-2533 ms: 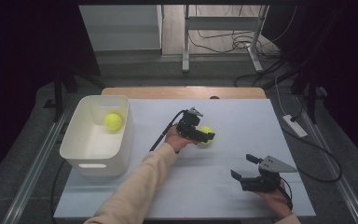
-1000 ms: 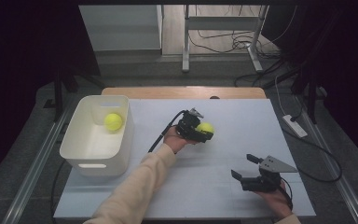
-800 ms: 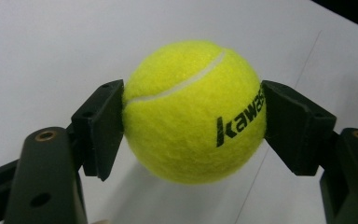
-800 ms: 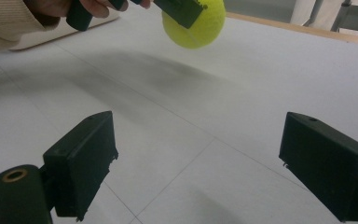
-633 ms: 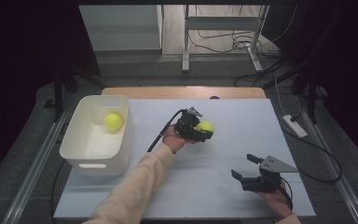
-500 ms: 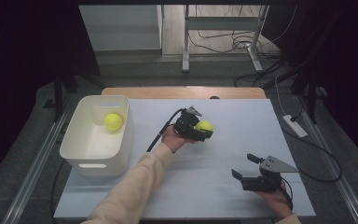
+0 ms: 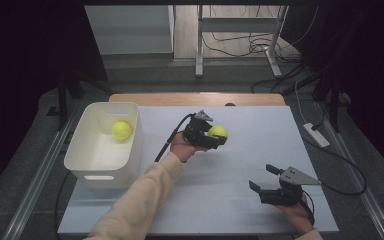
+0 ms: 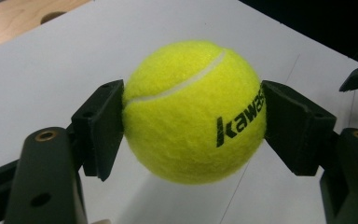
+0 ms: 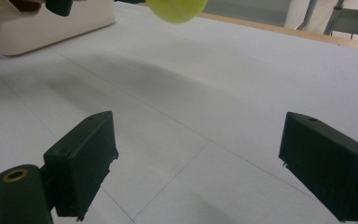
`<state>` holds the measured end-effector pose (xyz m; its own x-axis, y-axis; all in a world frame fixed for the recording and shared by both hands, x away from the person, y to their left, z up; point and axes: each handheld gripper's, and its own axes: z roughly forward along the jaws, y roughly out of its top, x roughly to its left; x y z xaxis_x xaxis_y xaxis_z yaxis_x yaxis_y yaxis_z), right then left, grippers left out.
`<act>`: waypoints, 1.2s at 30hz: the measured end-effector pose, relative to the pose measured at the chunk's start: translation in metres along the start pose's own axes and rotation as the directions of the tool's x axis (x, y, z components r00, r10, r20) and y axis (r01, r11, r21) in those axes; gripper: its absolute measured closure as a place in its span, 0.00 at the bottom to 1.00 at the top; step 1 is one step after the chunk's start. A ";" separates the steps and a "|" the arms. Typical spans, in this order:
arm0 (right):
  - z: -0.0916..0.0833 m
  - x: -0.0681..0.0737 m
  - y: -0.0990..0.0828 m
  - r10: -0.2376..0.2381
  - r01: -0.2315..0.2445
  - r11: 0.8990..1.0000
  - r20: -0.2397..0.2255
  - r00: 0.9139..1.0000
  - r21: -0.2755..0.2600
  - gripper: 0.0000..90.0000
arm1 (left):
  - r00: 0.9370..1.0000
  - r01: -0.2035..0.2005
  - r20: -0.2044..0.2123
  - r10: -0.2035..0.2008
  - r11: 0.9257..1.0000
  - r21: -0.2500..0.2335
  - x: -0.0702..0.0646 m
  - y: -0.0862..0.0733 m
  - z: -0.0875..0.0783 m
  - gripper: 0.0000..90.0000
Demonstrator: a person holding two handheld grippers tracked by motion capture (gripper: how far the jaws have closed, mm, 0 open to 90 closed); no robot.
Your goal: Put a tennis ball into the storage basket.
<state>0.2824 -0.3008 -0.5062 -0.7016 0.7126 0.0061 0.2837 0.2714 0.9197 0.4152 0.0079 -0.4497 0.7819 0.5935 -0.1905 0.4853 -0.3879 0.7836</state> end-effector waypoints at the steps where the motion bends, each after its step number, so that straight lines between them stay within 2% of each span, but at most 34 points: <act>1: 0.000 0.000 0.000 0.000 0.000 1.000 0.000 1.000 0.000 0.12 | 1.000 0.000 0.000 0.000 1.000 0.000 0.000 0.000 0.000 0.29; 11: 0.000 0.001 0.000 0.001 -0.001 1.000 -0.001 1.000 -0.002 0.12 | 1.000 -0.010 -0.009 0.010 0.999 -0.040 -0.004 0.003 -0.017 0.29; 18: 0.000 0.000 0.000 0.002 -0.002 1.000 0.001 1.000 -0.003 0.12 | 0.999 -0.034 -0.024 0.033 0.998 -0.059 -0.008 0.002 -0.029 0.29; 36: 0.000 0.000 0.000 0.001 -0.001 1.000 0.006 1.000 -0.002 0.12 | 0.999 -0.017 -0.031 0.014 0.993 -0.115 -0.008 -0.003 -0.054 0.29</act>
<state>0.2824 -0.3007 -0.5062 -0.6977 0.7164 0.0049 0.2831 0.2694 0.9205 0.3862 0.0422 -0.4191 0.7760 0.6098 -0.1611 0.4236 -0.3146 0.8495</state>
